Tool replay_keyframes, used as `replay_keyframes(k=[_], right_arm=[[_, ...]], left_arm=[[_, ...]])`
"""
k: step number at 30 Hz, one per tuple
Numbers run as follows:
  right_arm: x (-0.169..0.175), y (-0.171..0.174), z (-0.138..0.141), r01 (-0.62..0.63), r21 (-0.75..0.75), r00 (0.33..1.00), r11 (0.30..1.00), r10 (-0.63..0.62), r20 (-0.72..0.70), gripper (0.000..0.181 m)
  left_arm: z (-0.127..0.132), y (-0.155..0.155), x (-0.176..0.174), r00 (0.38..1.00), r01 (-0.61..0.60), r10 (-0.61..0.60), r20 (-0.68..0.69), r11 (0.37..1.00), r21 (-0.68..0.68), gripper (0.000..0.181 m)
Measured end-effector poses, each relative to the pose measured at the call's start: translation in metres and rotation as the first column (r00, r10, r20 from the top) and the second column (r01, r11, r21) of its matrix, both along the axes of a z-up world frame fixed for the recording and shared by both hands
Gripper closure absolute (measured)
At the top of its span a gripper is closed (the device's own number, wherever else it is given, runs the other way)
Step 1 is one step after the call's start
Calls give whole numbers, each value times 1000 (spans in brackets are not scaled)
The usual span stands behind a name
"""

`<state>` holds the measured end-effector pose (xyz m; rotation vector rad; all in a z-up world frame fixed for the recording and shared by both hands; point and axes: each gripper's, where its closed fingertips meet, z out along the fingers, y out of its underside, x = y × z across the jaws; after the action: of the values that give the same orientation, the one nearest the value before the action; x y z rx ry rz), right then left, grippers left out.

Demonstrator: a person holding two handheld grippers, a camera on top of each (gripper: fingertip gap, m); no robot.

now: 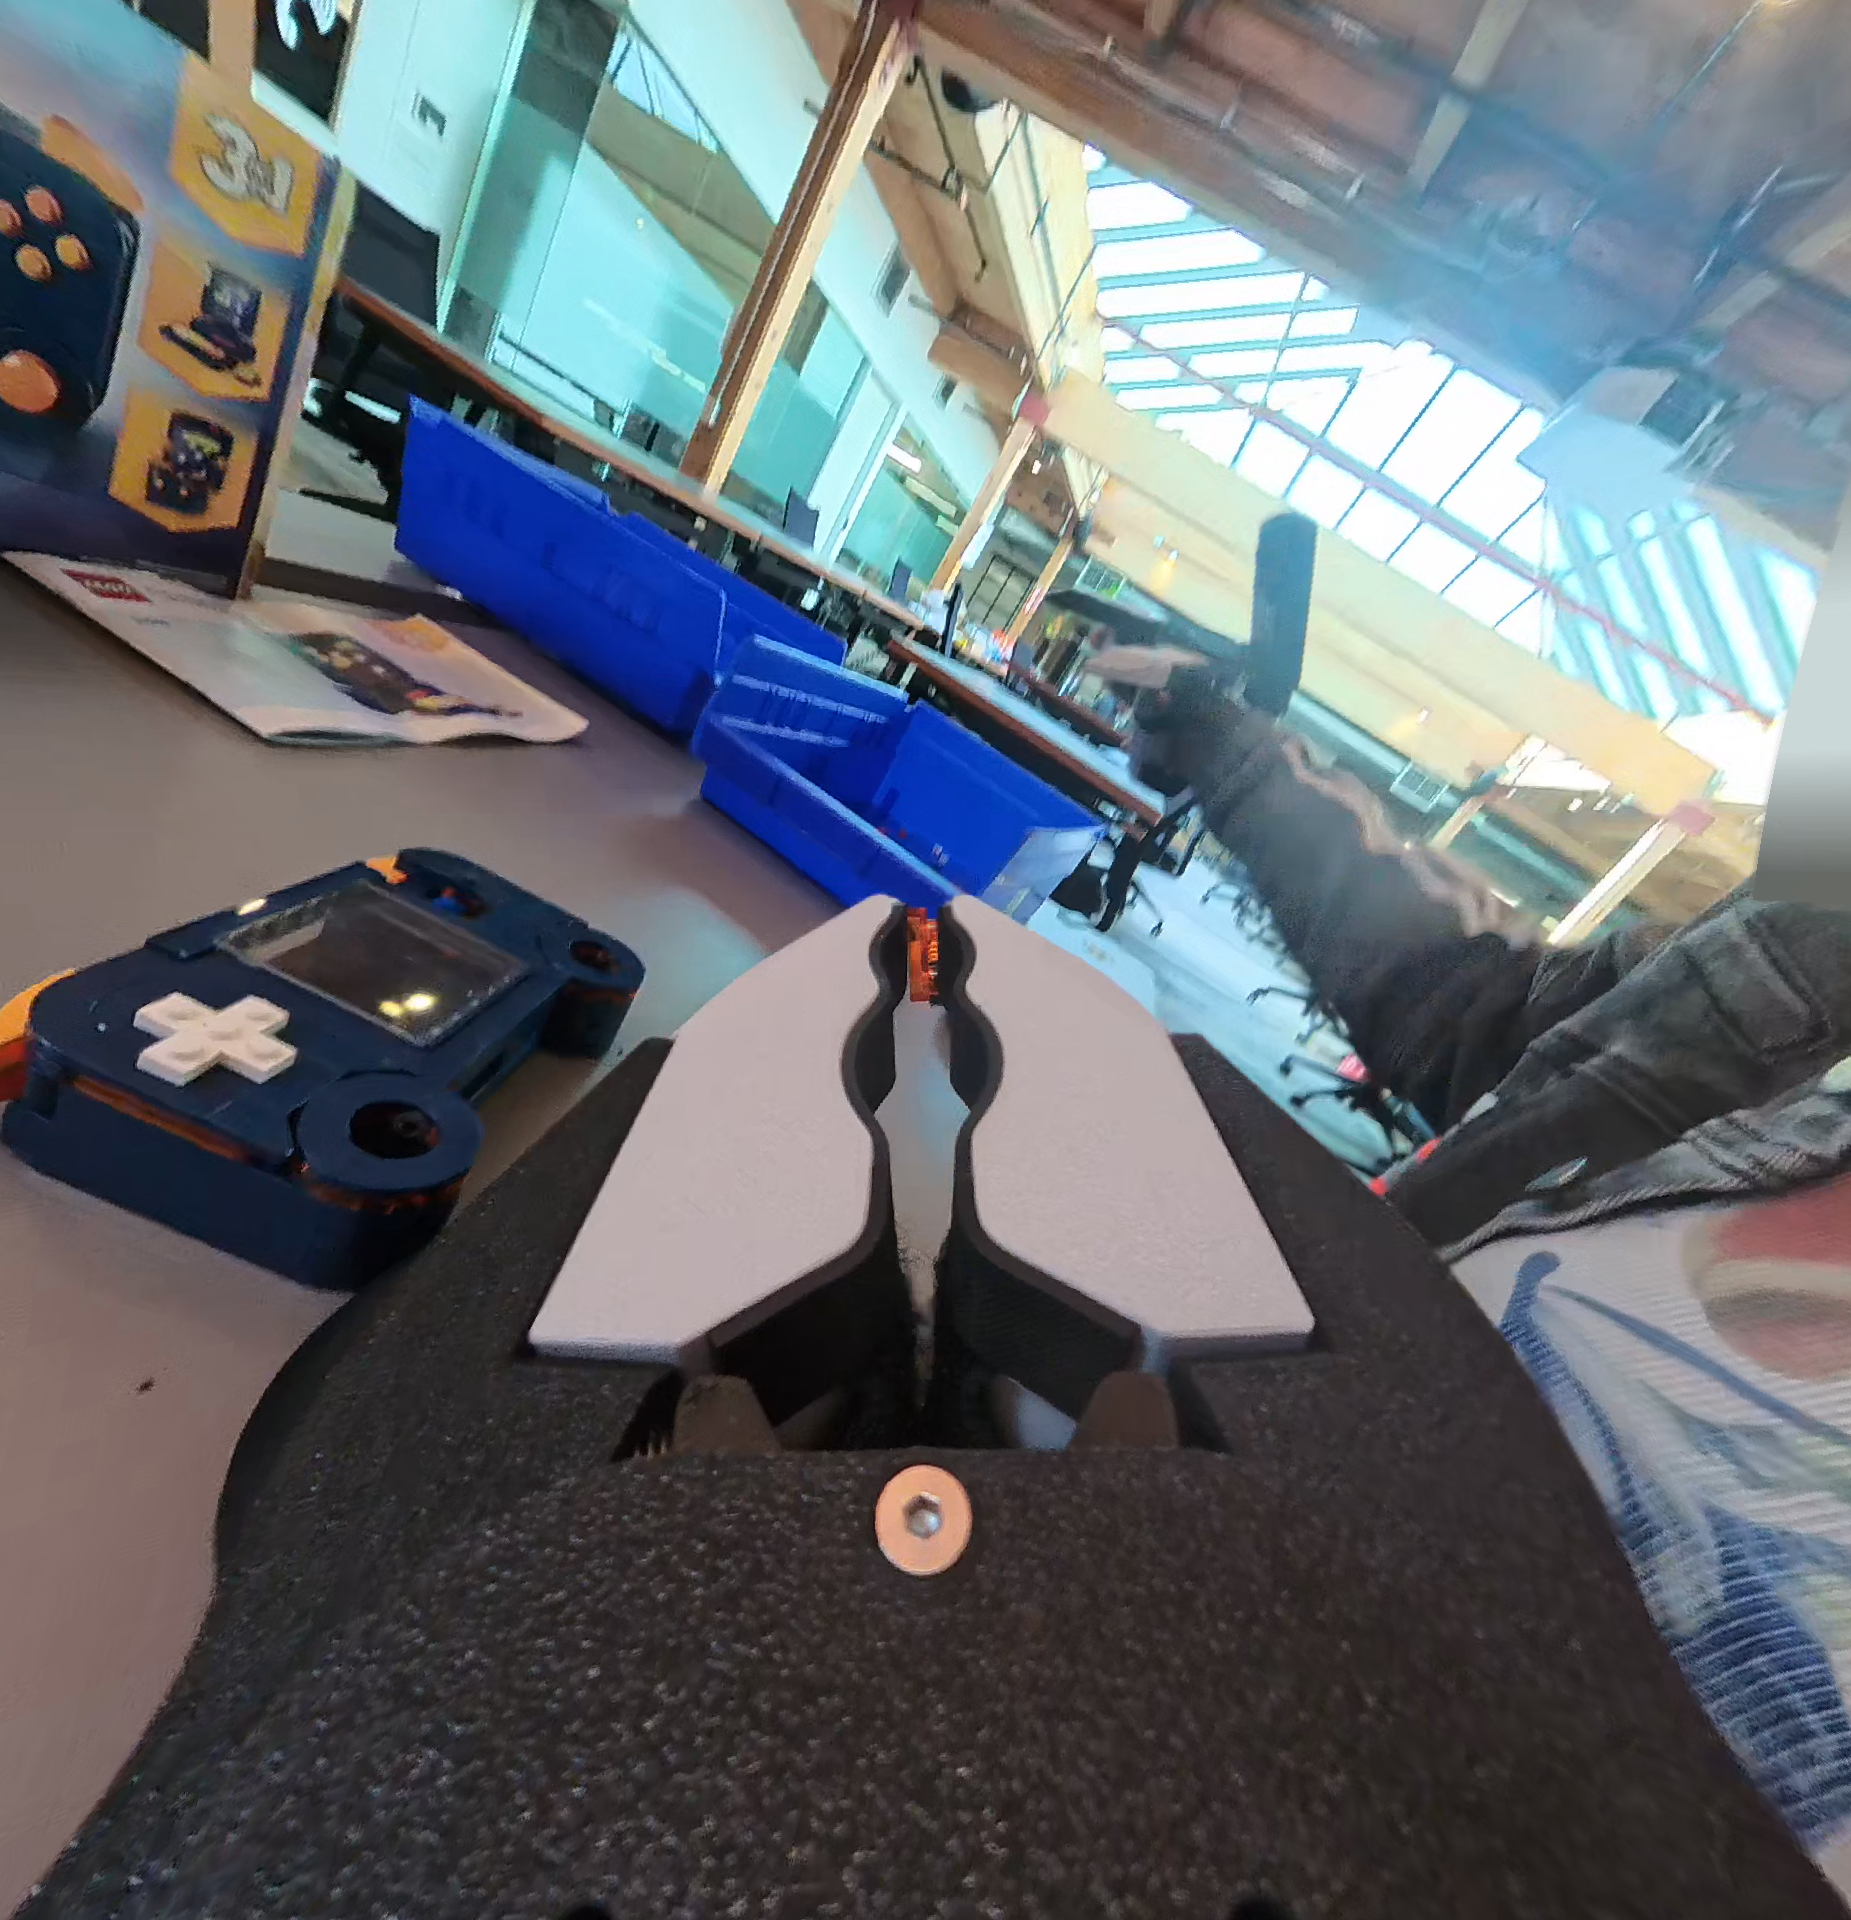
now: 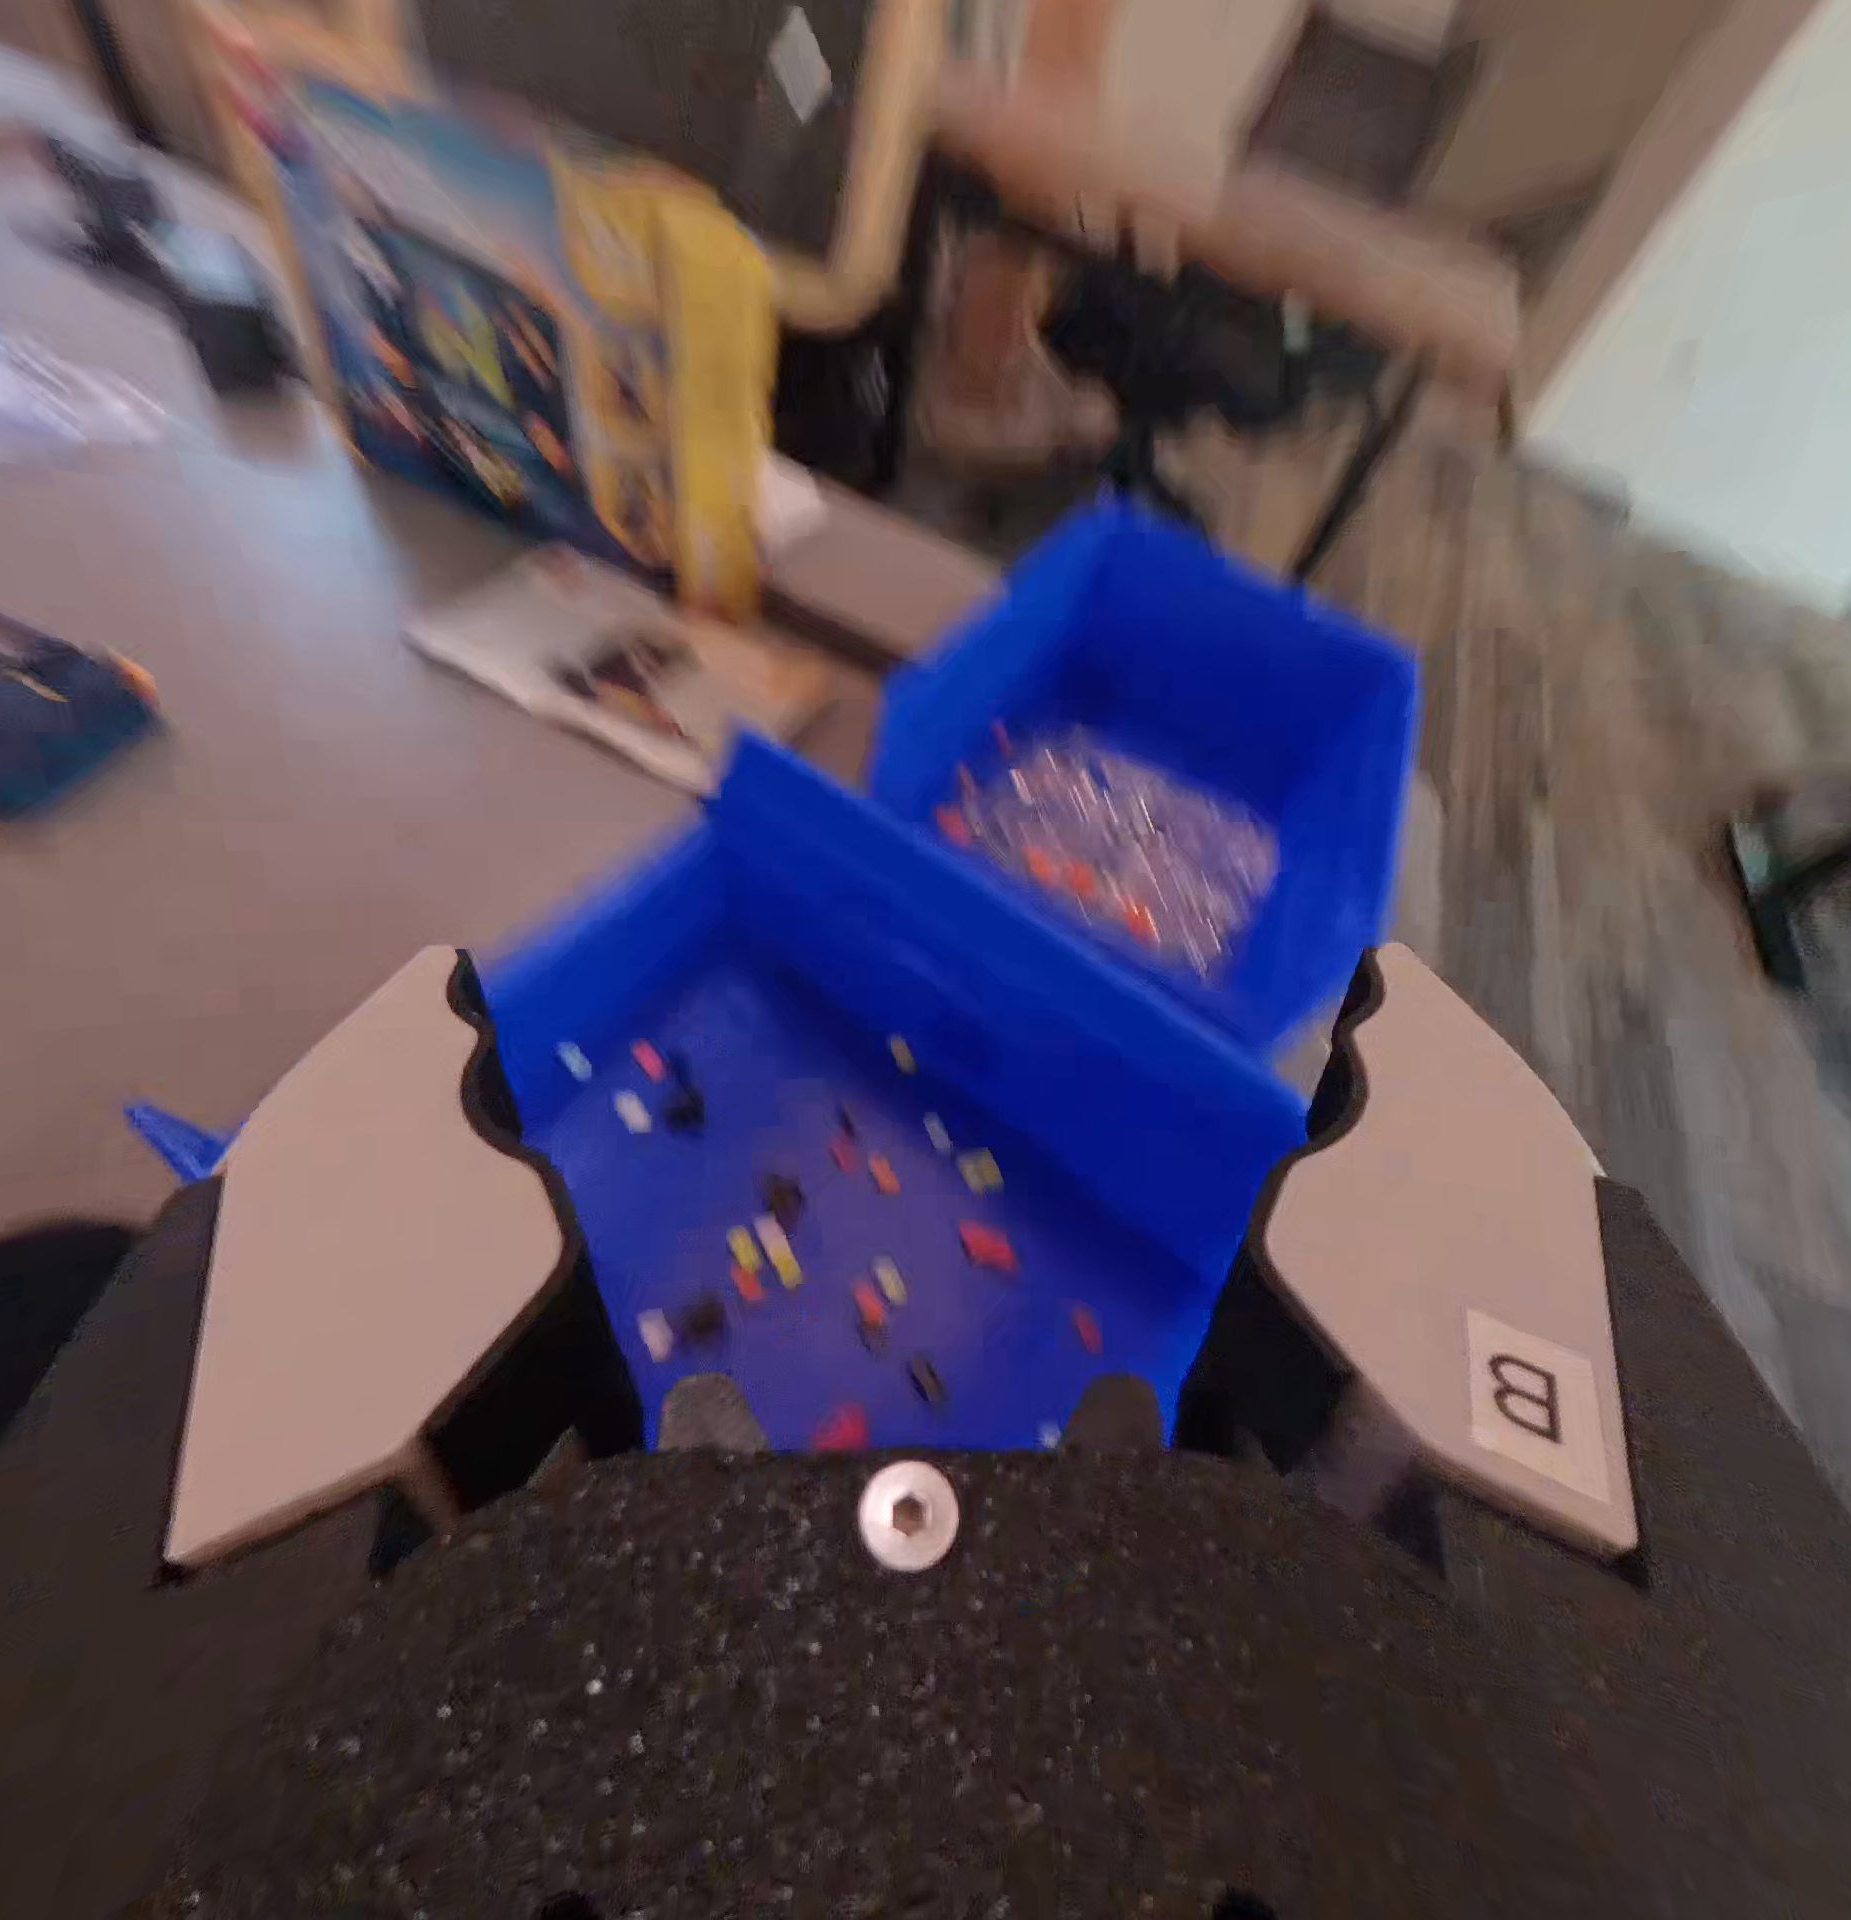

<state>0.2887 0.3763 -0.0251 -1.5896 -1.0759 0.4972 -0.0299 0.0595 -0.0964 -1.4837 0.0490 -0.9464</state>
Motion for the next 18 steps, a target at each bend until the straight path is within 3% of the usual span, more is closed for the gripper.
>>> replay_keyframes(k=[2,4,5,6,7,11,14,16,18], right_arm=[[-47,-44,31,-130,168,968,977,162,-194,36],[-89,-103,57,-255,315,867,914,360,-343,60],[-107,-133,64,-304,371,814,877,442,-377,93],[-123,-163,67,-353,431,765,830,522,-378,151],[-138,-188,70,-372,488,719,789,578,-386,181],[-212,-262,51,-518,508,591,689,717,-370,174],[-266,-292,19,-534,528,634,660,726,-266,144],[-297,-305,-3,-522,555,674,648,712,-198,142],[-317,-316,-23,-550,564,690,617,716,-110,152]], left_arm=[[11,1,-2,996,14,-16,90,1000,25,177],[21,2,-5,975,51,-56,214,998,27,177],[25,2,-7,957,73,-79,278,997,31,177],[28,2,-10,937,88,-95,336,996,35,177],[30,3,-13,917,94,-101,385,995,38,177],[31,6,-21,858,118,-107,503,993,9,178],[32,8,-25,824,117,-90,559,993,-12,177],[32,9,-22,811,125,-83,579,992,-33,177],[31,10,-20,801,134,-78,594,990,-51,178]])
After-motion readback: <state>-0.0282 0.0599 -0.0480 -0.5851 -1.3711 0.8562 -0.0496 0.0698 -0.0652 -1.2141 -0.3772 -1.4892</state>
